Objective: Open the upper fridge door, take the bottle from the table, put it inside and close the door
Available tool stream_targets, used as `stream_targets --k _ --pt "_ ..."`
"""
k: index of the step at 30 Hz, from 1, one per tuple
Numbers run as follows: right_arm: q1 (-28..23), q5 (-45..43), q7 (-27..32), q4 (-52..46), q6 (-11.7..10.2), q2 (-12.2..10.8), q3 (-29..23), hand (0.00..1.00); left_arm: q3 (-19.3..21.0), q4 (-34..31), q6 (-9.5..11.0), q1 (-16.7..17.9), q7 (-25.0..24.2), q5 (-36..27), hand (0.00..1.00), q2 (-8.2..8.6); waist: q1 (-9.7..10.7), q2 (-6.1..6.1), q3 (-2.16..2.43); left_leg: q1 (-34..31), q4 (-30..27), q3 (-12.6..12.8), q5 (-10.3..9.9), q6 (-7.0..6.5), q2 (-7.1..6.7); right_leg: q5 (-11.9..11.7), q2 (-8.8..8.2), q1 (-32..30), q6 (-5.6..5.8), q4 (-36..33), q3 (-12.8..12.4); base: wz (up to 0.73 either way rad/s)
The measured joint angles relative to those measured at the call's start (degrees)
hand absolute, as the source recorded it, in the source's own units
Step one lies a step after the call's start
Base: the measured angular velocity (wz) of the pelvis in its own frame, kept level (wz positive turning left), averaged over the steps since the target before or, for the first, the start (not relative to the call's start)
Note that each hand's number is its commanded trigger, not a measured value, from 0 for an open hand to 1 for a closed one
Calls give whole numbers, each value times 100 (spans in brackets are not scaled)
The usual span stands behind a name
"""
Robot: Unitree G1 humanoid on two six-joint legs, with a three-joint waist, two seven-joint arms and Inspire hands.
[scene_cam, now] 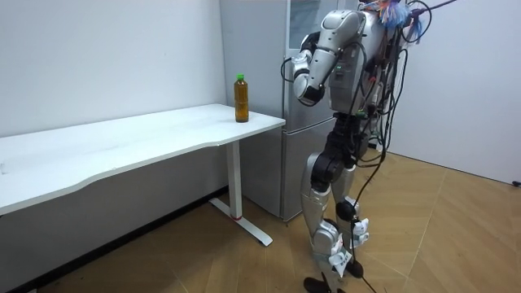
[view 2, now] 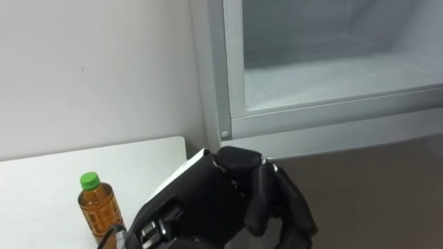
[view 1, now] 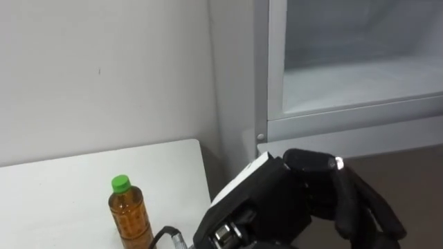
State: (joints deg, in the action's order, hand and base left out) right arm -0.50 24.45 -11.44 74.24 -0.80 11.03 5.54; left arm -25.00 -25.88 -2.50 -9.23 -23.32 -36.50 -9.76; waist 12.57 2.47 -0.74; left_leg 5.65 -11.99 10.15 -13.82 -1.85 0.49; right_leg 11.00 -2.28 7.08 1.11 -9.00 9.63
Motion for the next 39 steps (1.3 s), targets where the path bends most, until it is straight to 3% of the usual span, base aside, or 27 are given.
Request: stream_targets --k 11,16,23,30,32,34,39 --pt "29 35 -7 -13 0 -1 52 0 -49 6 -12 -2 -108 -2 0 -17 38 2 0 -3 29 226 -1 1 37 -4 24 -147 -6 -65 -179 -11" --pt "30 99 -60 -25 11 -15 33 0 -46 7 -160 -46 -169 -3 0 6 148 4 1 2 29 283 -1 2 55 -12 44 -167 -20 -66 -241 -6" --pt "27 327 -54 -3 16 -7 -17 0 -199 6 -173 -114 -209 -6 0 4 328 31 8 4 33 438 -1 3 81 -21 67 -214 -33 -63 -357 -8" --pt "27 711 59 71 15 38 -60 0 -327 9 -221 -328 -219 -9 0 11 525 139 -4 -29 27 875 -2 4 142 -65 130 -425 -52 -77 -713 -27" --pt "14 799 93 82 18 41 -50 0 -350 18 -222 -464 -213 -5 0 32 592 145 -4 -12 27 928 -2 5 154 -77 147 -438 -61 -71 -777 -25" --pt "-9 899 95 85 15 39 -43 0 -457 162 -220 -683 -218 -5 0 162 611 167 8 7 27 1053 -3 6 182 -101 164 -485 -78 -71 -836 -30" --pt "1 865 183 64 -17 35 16 0 -569 322 -214 -758 -223 -7 0 273 632 193 -1 72 28 1202 -8 15 240 -173 233 -516 -107 -68 -1002 -32"
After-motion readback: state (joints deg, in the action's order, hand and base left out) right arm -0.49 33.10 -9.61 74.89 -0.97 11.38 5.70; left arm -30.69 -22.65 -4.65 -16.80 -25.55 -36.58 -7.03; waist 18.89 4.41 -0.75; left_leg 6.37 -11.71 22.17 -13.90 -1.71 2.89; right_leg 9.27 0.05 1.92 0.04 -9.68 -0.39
